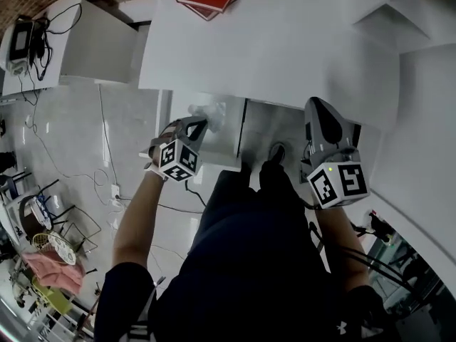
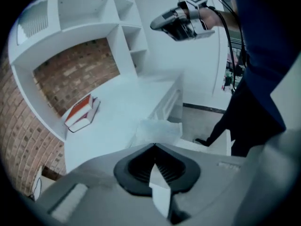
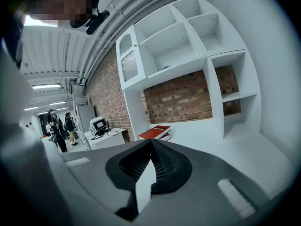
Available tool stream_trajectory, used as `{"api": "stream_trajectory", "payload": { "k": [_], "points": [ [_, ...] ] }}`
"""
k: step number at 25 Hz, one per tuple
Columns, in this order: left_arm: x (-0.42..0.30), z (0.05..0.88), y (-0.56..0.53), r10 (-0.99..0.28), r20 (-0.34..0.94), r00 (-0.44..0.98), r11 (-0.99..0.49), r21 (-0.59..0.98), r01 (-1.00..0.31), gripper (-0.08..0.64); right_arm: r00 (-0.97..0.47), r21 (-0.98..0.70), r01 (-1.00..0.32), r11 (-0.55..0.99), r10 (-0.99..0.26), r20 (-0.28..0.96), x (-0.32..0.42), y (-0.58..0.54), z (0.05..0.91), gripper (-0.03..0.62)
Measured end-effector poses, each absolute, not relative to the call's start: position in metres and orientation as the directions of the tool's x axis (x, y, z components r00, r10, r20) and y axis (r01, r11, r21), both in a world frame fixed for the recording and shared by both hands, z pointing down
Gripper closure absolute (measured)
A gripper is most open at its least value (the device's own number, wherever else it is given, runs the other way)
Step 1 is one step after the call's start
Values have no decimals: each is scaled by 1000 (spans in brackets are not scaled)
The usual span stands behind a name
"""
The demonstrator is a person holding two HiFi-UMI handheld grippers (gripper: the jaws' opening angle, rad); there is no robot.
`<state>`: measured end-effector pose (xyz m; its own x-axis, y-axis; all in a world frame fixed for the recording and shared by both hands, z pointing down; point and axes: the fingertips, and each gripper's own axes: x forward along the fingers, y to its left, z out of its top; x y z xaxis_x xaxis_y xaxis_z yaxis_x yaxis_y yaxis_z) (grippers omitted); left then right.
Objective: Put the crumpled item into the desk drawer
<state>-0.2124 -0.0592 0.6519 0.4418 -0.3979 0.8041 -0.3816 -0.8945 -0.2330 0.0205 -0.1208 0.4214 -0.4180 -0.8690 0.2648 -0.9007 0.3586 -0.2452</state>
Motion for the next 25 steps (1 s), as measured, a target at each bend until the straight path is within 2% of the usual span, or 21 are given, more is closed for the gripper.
{"api": "stream_trajectory", "payload": {
  "k": [7, 13, 18, 25],
  "points": [
    [-202, 726, -47, -226, 891, 395, -960, -135, -244, 558, -357, -235, -926, 295, -887, 293, 37, -114, 426, 591],
    [-199, 783, -37, -85, 951, 296, -987, -40, -154, 557, -328, -213, -939, 270, -890, 317, 46, -107, 426, 591],
    [-213, 842, -25, -21, 979, 203, -990, 7, -138, 557, -304, -187, -949, 252, -885, 352, 48, -102, 431, 591],
    [-204, 868, -10, 12, 979, 205, -992, 38, -124, 540, -289, -162, -956, 244, -876, 385, 50, -91, 438, 591]
  ]
}}
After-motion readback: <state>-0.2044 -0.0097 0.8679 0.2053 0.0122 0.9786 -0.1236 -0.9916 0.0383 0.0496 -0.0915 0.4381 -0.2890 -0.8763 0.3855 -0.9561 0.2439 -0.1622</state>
